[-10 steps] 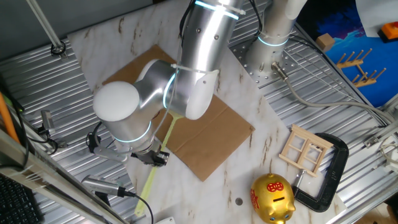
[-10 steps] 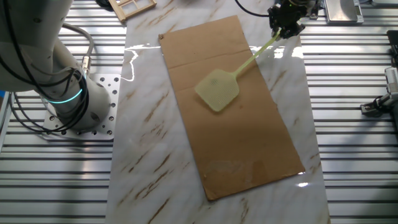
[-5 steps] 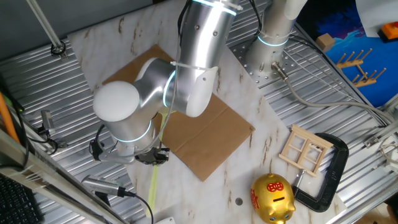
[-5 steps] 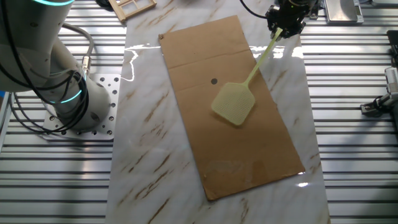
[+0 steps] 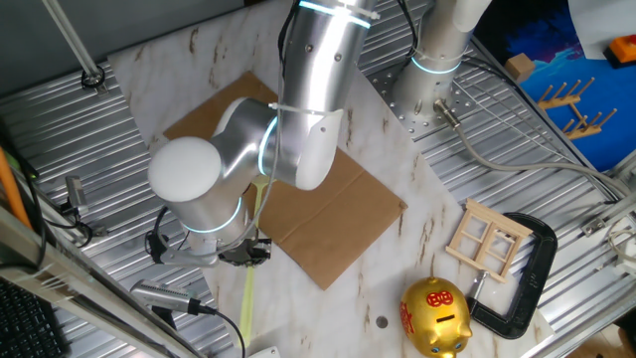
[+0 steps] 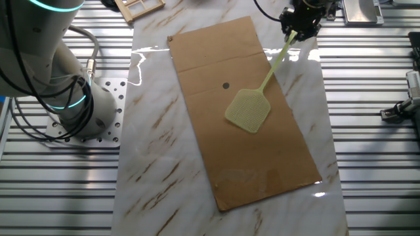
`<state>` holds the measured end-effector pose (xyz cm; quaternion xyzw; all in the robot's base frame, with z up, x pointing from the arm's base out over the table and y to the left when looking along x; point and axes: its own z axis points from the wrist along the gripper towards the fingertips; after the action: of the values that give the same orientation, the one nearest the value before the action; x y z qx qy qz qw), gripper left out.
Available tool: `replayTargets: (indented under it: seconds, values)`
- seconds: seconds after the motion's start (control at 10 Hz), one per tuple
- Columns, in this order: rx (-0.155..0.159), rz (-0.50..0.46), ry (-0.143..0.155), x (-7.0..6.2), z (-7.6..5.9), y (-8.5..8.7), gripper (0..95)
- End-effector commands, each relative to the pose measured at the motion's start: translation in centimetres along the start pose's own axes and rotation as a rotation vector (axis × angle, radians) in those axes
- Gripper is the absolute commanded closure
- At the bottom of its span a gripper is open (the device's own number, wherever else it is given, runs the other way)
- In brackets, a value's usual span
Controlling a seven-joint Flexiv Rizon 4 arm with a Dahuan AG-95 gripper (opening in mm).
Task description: Swat with a flyswatter
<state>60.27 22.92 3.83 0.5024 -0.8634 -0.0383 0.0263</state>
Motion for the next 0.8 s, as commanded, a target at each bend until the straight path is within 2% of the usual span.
replayTargets:
  seconds: [0.1,0.3,0.5,0.6,0.7,0.8]
  values:
    - [-0.003,0.005,0.0,0.01,0.05,-0.08,95.0]
    - [-0.001,0.007,0.004,0.01,0.11,-0.05,95.0]
    - [-0.001,0.011,0.007,-0.02,0.14,-0.05,57.0]
    - [-0.001,0.012,0.007,-0.02,0.15,-0.05,57.0]
    - [-0.002,0.015,0.006,0.0,0.13,-0.04,76.0]
    - [-0.002,0.042,0.007,0.15,0.05,-0.02,76.0]
